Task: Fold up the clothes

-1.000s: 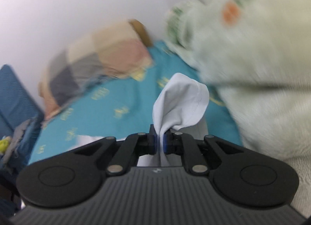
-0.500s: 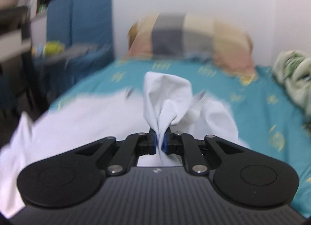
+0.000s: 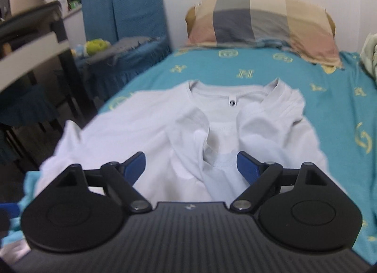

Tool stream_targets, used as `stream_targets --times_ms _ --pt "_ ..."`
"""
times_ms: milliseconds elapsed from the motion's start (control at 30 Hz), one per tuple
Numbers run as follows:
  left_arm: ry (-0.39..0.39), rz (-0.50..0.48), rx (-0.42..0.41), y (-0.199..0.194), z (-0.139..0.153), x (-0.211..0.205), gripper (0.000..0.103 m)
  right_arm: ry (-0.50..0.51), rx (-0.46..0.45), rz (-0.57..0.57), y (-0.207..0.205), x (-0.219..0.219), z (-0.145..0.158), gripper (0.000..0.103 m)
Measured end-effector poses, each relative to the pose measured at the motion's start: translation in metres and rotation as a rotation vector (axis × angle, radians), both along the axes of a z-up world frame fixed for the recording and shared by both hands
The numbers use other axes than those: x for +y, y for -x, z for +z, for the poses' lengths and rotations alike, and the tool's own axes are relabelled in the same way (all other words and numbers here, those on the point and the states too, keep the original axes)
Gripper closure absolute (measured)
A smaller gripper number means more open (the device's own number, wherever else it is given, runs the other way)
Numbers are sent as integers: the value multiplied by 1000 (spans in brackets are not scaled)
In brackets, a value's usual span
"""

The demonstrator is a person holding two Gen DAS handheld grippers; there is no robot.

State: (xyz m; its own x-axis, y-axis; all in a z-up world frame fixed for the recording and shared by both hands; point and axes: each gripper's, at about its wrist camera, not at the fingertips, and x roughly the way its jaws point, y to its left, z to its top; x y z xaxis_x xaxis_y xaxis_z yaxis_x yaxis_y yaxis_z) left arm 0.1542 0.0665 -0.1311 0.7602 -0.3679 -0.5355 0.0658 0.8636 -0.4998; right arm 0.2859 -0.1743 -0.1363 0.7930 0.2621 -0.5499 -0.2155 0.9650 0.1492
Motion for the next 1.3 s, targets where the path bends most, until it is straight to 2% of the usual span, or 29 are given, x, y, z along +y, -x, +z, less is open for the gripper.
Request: stream_targets --times_ms 167,367,500,667,767,1033,1200,1300 --pt "-19 -29 -19 12 7 -9 32 -87 -38 -24 73 -31 55 17" --pt "-42 -72 -40 30 16 -20 32 -90 -42 -86 175 -65 106 17" --pt "-70 -117 -42 51 20 -31 32 -130 -72 -159 238 -93 121 17" --pt "-89 -177 -35 76 27 -50 32 -232 -96 -301 300 -136 110 17" --pt "-89 -225 -14 92 26 -70 32 -274 -99 -351 311 -154 109 17" --pt "-34 -390 77 132 11 -155 32 -271 -163 -418 321 -171 109 17" --pt "83 -503 175 147 -11 -219 32 -323 -161 -449 325 -188 101 17" --pt "23 -556 176 148 -14 -257 32 -357 -166 -476 328 -197 97 17"
